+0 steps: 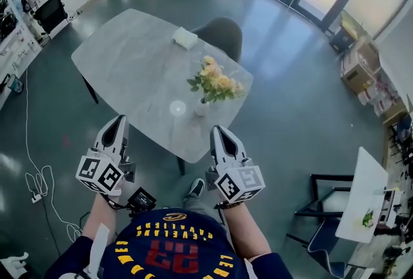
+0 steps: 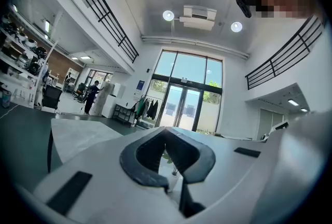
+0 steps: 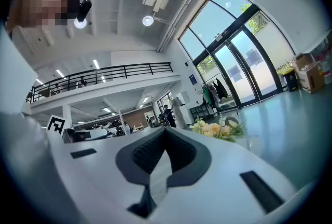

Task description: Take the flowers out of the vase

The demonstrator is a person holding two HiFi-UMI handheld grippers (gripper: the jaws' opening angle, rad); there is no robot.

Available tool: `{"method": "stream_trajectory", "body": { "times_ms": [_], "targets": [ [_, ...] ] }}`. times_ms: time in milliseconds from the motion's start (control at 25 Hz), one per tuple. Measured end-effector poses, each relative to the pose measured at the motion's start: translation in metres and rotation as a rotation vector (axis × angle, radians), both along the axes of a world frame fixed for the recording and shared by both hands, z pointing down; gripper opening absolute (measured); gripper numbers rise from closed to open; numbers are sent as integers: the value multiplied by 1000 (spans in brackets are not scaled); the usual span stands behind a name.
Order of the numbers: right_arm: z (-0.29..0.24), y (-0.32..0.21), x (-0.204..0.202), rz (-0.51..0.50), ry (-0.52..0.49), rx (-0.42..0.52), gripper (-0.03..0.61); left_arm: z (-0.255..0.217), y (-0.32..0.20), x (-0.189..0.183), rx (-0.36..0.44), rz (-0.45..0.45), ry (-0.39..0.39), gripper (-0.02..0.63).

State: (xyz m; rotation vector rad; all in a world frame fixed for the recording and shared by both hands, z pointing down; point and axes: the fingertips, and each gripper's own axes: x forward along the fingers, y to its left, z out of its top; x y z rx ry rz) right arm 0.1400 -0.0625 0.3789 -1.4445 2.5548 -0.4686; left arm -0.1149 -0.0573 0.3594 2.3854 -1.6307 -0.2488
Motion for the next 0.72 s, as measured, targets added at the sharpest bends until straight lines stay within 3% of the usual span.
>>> {"method": "stream_trajectory", "body": {
  "times_ms": [520,720],
  "targets": [
    [6,-70,54,-20,-17,0,8,-7,-63,58,2,-17,-27,3],
    [23,-94,77,30,15,-38,8,3,-75,68,-20,-15,-19,3]
  ]
}}
